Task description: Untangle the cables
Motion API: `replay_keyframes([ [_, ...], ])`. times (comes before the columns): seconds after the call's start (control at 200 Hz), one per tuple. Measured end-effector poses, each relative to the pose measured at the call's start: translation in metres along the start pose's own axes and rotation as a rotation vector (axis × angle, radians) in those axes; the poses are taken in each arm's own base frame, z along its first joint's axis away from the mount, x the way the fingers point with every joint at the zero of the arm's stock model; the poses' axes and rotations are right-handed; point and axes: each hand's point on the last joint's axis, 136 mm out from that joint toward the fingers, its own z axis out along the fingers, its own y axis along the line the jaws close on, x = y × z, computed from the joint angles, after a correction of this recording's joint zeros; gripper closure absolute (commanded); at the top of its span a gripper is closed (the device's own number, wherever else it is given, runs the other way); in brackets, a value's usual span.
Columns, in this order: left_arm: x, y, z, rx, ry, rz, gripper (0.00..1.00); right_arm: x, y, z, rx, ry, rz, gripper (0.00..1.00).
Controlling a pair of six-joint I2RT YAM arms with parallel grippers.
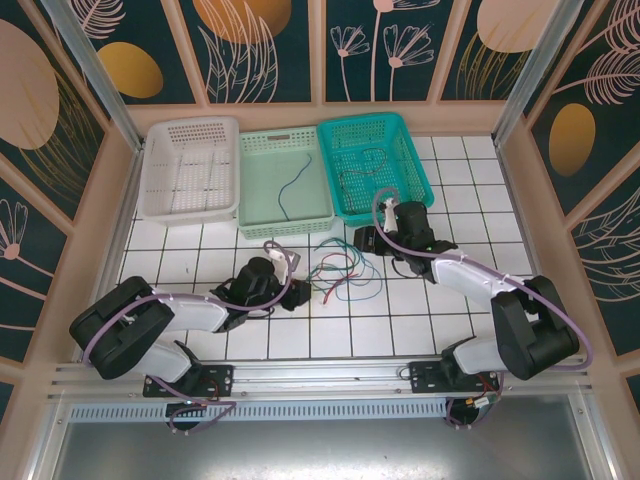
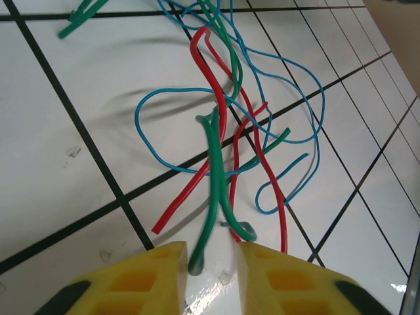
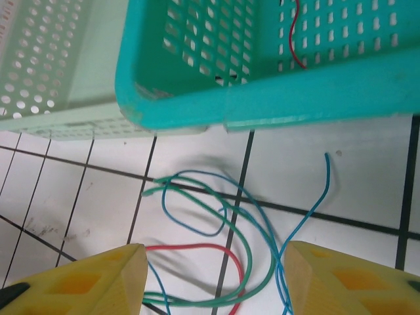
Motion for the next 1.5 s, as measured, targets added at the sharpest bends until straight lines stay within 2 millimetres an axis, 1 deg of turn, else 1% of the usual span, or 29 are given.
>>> replay_keyframes([
  [0.065, -0.005, -0.001, 0.001, -0.002, -0.014, -0.001, 0.92, 0.011, 0.002, 0.002, -0.011, 0.023, -0.005, 0.4],
  [0.155, -0.013, -0.004, 0.002, -0.001, -0.032, 0.0, 1.0, 0.031, 0.009, 0.005, -0.031, 0.066, -0.034, 0.35],
  [0.24, -0.017, -0.006, 0.002, 0.003, -0.04, 0.006, 1.0, 0.047, 0.02, 0.004, -0.066, 0.092, -0.096, 0.33],
  [0.315, -0.019, -0.008, 0.001, 0.007, -0.046, 0.008, 1.0, 0.061, 0.03, -0.002, -0.106, 0.107, -0.146, 0.32],
  [0.44, -0.022, -0.011, 0.0, 0.014, -0.055, 0.012, 1.0, 0.072, 0.046, -0.013, -0.175, 0.088, -0.221, 0.26],
  [0.53, -0.024, -0.012, 0.0, 0.019, -0.058, 0.012, 1.0, 0.078, 0.059, -0.017, -0.23, 0.075, -0.273, 0.25],
  [0.651, -0.024, -0.015, 0.0, 0.03, -0.056, 0.01, 1.0, 0.085, 0.075, -0.015, -0.286, 0.075, -0.322, 0.25],
  [0.741, -0.024, -0.018, 0.0, 0.046, -0.05, 0.012, 1.0, 0.094, 0.085, -0.01, -0.319, 0.087, -0.349, 0.25],
  [0.811, -0.024, -0.019, 0.0, 0.052, -0.05, 0.012, 1.0, 0.101, 0.089, -0.005, -0.332, 0.107, -0.36, 0.26],
  [0.901, -0.024, -0.021, -0.001, 0.06, -0.05, 0.007, 1.0, 0.106, 0.091, 0.005, -0.33, 0.133, -0.365, 0.3],
  [0.951, -0.026, -0.022, -0.002, 0.064, -0.055, 0.005, 1.0, 0.106, 0.089, 0.011, -0.316, 0.139, -0.364, 0.34],
  [0.981, -0.027, -0.024, -0.003, 0.068, -0.06, 0.006, 1.0, 0.105, 0.088, 0.016, -0.304, 0.143, -0.358, 0.34],
  [1.151, -0.041, -0.033, -0.013, 0.087, -0.108, 0.017, 1.0, 0.109, 0.071, 0.04, -0.212, 0.184, -0.325, 0.43],
  [1.226, -0.044, -0.037, -0.019, 0.094, -0.122, 0.022, 1.0, 0.111, 0.062, 0.047, -0.164, 0.197, -0.307, 0.43],
  [1.356, -0.049, -0.04, -0.03, 0.083, -0.139, 0.033, 1.0, 0.11, 0.055, 0.049, -0.127, 0.191, -0.281, 0.43],
  [1.501, -0.056, -0.042, -0.046, 0.058, -0.172, 0.057, 1.0, 0.108, 0.048, 0.043, -0.096, 0.171, -0.259, 0.46],
])
